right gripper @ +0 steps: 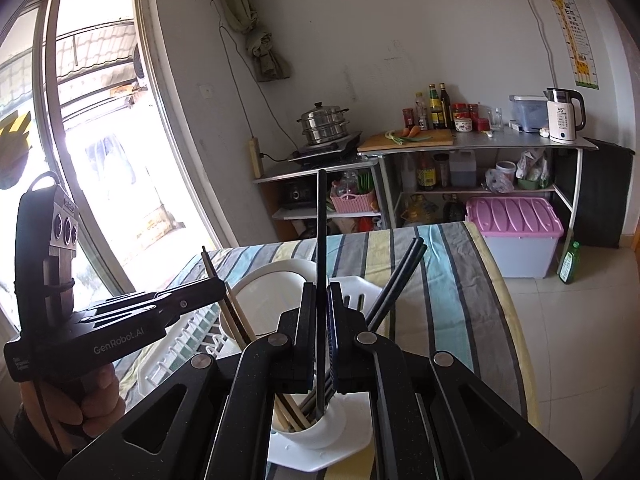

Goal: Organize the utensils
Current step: 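Lower both chopsticks into the white cup and open both tools, then withdraw both tools from the cup toward the last chopsticks on the cloth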

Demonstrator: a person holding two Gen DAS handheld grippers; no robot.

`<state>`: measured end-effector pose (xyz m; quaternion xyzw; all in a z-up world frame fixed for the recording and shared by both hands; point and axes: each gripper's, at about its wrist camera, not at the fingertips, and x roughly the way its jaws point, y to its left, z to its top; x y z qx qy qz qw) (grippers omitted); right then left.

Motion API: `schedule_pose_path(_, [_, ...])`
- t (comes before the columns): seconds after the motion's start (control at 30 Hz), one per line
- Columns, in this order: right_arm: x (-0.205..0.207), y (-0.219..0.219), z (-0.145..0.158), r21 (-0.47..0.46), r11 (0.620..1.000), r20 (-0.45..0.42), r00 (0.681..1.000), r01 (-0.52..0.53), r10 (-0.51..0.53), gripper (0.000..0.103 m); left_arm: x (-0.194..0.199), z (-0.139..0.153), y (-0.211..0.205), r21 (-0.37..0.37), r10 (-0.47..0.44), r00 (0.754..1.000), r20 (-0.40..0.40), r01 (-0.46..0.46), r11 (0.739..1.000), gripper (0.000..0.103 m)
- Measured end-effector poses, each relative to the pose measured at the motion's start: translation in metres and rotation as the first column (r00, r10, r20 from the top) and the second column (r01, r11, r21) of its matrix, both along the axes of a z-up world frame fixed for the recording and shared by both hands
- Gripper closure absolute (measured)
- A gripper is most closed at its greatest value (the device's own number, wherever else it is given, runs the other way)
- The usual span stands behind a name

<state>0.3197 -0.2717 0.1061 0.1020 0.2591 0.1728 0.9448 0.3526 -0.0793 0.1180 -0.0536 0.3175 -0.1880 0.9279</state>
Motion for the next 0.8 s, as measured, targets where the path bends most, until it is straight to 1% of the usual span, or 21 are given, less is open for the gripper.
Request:
schedule_pose_path(0.27, [0.005,-0.006,-0.013,0.003,1.000,-0.038,0.999,0.021,-0.021,0.098,-0.004,-0.014,0.003,0.020,0.024,1.000,-0.020,-0.023,1.000,0.097])
schedule_pose_path(0.47, [0.006,-0.012,-0.015,0.011,1.000,-0.056,0.998,0.027,-0.027,0.097,-0.004,-0.018,0.011,0.013,0.052,0.998,-0.032,-0.052,0.999,0.096])
schedule_pose_path(0.63, [0.005,-0.012,-0.012,0.003,1.000,-0.064,0.998,0.028,-0.028,0.097,-0.005,-0.020,0.014,0.009,0.058,0.998,-0.034,-0.058,0.998,0.095])
schedule_pose_path(0.67, [0.003,-0.012,-0.012,-0.003,1.000,-0.062,0.998,0.029,-0.029,0.096,-0.007,-0.019,0.014,0.010,0.057,0.998,-0.031,-0.057,0.998,0.095])
schedule_pose_path(0.77, [0.000,-0.013,-0.011,-0.004,1.000,-0.060,0.998,0.030,-0.030,0.088,-0.010,-0.019,0.014,0.021,0.060,0.998,-0.022,-0.059,0.998,0.094])
schedule_pose_path(0.8, [-0.002,-0.013,-0.011,-0.003,1.000,-0.059,0.998,0.029,-0.029,0.087,-0.012,-0.019,0.015,0.025,0.064,0.998,-0.020,-0.063,0.998,0.094])
